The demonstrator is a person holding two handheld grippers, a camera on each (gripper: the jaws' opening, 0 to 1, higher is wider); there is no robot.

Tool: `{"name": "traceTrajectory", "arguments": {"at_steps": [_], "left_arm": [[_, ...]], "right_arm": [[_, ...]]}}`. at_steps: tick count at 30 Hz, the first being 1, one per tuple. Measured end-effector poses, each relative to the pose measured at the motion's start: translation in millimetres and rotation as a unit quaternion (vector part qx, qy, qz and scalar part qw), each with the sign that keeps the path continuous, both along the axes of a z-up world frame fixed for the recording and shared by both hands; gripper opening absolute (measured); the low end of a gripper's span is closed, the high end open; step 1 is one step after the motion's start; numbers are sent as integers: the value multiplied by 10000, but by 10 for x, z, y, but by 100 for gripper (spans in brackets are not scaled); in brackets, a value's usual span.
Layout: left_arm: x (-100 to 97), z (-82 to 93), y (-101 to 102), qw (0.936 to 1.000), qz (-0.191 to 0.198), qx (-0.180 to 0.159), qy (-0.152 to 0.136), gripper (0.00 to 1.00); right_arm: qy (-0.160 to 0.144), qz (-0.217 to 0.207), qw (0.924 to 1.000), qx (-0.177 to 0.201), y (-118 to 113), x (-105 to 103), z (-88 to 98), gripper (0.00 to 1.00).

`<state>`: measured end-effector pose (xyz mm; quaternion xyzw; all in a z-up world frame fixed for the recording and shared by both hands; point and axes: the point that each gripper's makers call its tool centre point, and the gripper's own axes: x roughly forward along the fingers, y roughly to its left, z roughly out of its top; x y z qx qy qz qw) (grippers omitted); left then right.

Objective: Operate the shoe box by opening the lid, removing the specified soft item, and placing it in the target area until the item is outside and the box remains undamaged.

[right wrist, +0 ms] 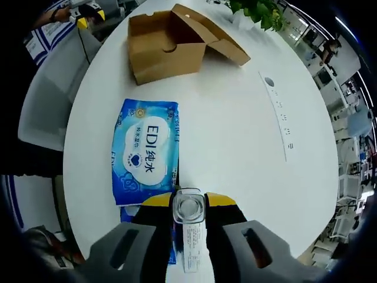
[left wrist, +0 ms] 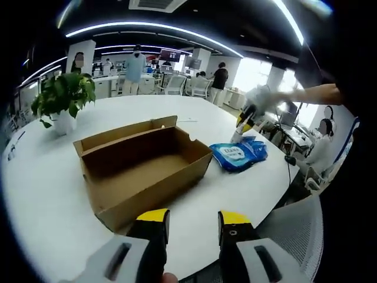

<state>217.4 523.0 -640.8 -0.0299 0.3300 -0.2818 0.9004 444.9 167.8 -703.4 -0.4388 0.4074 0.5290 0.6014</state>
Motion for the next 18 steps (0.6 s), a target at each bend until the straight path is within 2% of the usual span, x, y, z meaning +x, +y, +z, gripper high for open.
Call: {"name": "traceTrajectory", "arguments": {"at_steps": [7,18], "left_arm": [[-13,-21,-11,10000,-14,2,16,33],[-13,-17,8,10000,20,-23,9,33]], "right_arm": [[78,-127,9999,-8,-22,27,7,18],[75,-76,9999,-70,-35,70,-10,18]]}}
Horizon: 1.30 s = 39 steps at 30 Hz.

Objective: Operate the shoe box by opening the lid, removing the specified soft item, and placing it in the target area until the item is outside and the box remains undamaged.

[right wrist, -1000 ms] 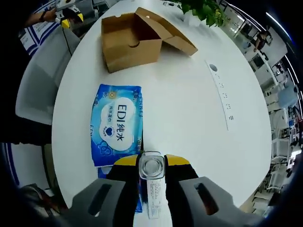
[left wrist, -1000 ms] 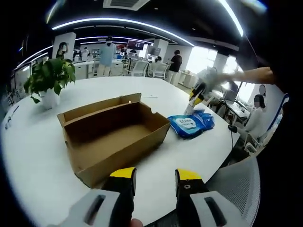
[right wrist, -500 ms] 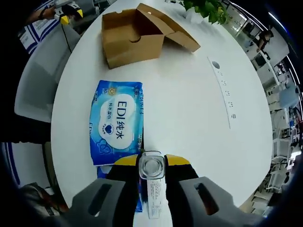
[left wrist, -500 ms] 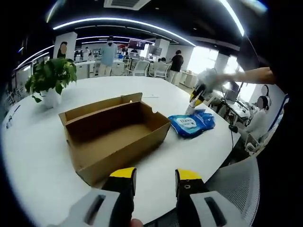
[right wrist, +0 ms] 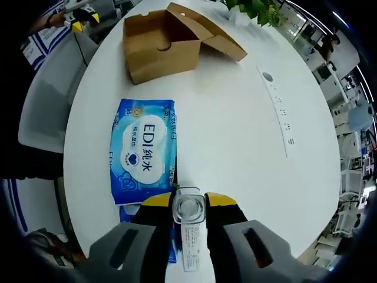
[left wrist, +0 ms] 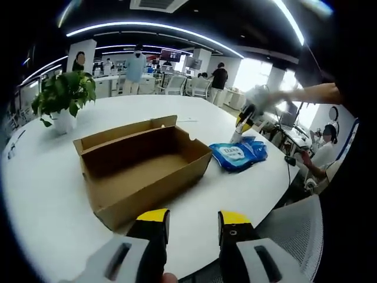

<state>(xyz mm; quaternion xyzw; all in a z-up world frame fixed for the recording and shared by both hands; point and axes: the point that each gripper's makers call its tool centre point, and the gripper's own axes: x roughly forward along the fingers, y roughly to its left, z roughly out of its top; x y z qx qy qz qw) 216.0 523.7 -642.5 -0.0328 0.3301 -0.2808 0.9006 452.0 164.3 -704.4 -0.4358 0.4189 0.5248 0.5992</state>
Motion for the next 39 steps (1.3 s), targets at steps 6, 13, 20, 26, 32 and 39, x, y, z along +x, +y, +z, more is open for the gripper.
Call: {"name": "traceTrajectory", "arguments": {"at_steps": [6,13,20,26,32,39], "left_arm": [[-9,-9,-2,10000,-12,1,16,33],[-7,-7,0,10000,-19,9,21,33],[1,3,-17,10000,-74,35,6,33],[30,55,17,9999,-85,52,-37,33],[39,76,52,9999,-92,62,-53,33],[79,111,30,9998,-176,-8,-94,33]], "right_arm": [[-23,46,10000,-80,-28,13,-35,19],[-59,77,9999,-113,-44,34,-36,19],[-81,85,9999,-97,-32,42,-27,20],[-140,81,9998,-130,-49,56,-27,24],[-245,-64,9997,-52,-95,88,52,27],[-396,-468,9980,131,-211,74,232,28]]}}
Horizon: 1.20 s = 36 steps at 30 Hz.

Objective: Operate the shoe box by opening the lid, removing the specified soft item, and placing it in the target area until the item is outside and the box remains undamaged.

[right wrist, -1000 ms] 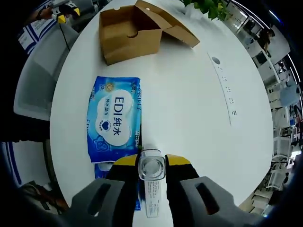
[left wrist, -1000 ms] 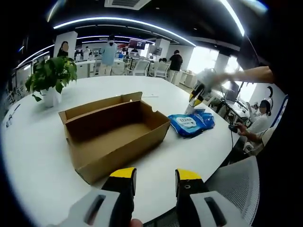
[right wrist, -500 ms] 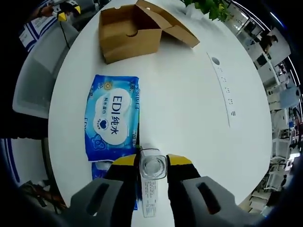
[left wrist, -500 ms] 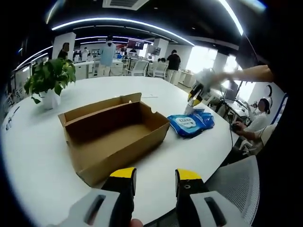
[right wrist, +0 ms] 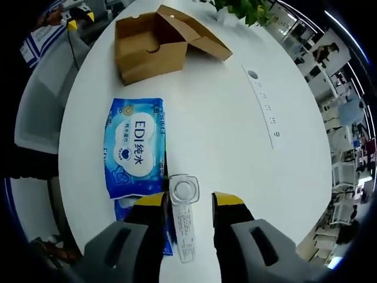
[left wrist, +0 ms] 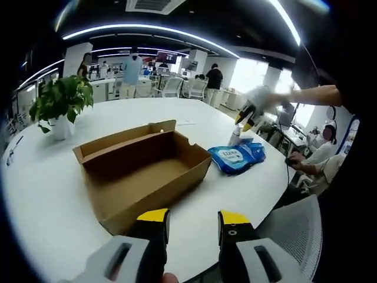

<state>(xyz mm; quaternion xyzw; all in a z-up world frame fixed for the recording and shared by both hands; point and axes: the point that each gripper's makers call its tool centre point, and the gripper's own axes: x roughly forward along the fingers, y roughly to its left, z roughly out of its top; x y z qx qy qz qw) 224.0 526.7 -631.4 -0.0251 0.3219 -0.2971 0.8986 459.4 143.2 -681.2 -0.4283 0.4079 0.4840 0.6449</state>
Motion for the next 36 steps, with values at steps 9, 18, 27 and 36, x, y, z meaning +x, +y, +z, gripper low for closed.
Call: {"name": "traceTrajectory", "arguments": {"at_steps": [9,18,27,36], "left_arm": [[78,52,-68,9996,-242,-93,-63,33],[161,136,76,9992,-137,-341,-131,33],[192,143,232,9991,-116,-395,-124,33],[295,195,367,9982,131,-558,-164,33]], "right_arm": [[-208,-728,9967,283,-186,-64,165,27],[-621,-2391,9552,1630,-220,-121,501,28],[-764,-2802,9334,2106,-163,-360,611,31],[-902,-3079,9091,2657,26,-480,812,33]]}}
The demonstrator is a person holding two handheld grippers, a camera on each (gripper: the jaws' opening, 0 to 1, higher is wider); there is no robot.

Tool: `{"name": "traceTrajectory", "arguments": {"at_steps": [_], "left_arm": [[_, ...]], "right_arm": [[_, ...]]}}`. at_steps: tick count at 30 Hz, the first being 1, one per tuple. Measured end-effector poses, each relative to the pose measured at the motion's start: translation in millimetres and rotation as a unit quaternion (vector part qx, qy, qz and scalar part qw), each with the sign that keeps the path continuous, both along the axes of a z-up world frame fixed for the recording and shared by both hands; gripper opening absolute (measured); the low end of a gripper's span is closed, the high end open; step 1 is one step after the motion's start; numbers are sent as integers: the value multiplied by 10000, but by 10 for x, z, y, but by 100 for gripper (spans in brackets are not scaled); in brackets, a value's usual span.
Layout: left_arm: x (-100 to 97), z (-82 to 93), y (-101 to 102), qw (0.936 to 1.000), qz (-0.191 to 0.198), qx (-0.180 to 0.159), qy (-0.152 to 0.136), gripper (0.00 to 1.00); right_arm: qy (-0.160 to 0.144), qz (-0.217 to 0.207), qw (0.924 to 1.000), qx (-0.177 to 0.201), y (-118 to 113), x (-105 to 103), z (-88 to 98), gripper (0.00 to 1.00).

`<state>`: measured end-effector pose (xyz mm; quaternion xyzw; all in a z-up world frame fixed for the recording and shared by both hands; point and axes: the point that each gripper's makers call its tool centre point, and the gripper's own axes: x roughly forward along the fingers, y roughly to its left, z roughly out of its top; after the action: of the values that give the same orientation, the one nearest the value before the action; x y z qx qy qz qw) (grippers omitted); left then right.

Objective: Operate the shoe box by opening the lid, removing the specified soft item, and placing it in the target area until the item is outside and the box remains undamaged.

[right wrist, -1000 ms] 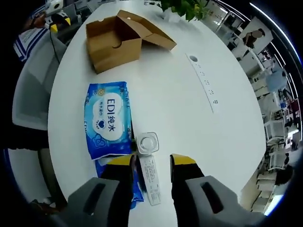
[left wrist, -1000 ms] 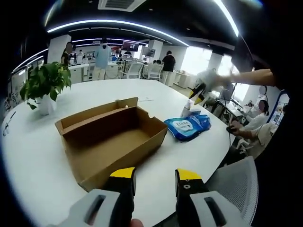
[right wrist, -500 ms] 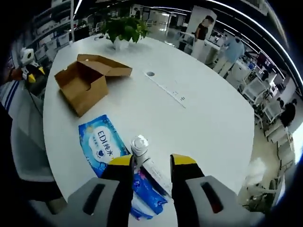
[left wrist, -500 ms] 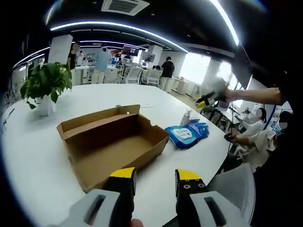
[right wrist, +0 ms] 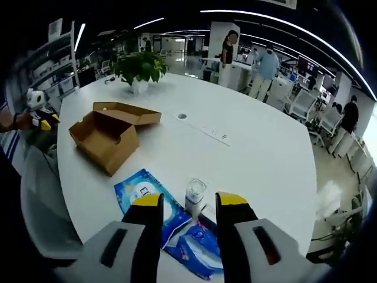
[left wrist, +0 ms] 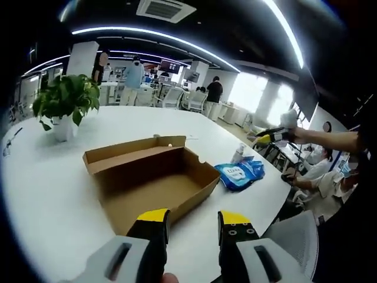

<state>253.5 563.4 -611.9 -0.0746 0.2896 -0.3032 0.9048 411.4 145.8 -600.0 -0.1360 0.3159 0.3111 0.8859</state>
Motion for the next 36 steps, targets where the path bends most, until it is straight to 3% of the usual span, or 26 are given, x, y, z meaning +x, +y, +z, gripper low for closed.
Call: {"name": "traceTrajectory", "arguments": {"at_steps": [4,13,17,21,27,28,33,36], "left_arm": [[9,20,47,10000,62,-29,-21,33],[5,-32,234,9994,351,0,0,33],[44,-67,355,9980,621,-56,23,33],[98,-162,486,9953,956,-96,108,34],[256,-244,821,9836,1798,43,132,33],[292,-294,929,9782,2062,89,222,33],[452,-462,1053,9699,2395,18,432,33],[523,-536,1071,9650,2567,15,528,33]], "right_arm": [[-7,0,10000,-3,45,-52,18,33],[-53,-151,9988,466,228,-135,73,32],[-68,-192,9956,912,452,-203,107,34],[-77,-125,9955,935,666,-288,74,34],[-58,46,9945,1049,1041,-506,63,34],[-50,60,9943,1062,1085,-536,63,35],[-26,135,9938,1101,1280,-674,67,34],[-110,45,9907,1353,1385,-720,169,34]]}}
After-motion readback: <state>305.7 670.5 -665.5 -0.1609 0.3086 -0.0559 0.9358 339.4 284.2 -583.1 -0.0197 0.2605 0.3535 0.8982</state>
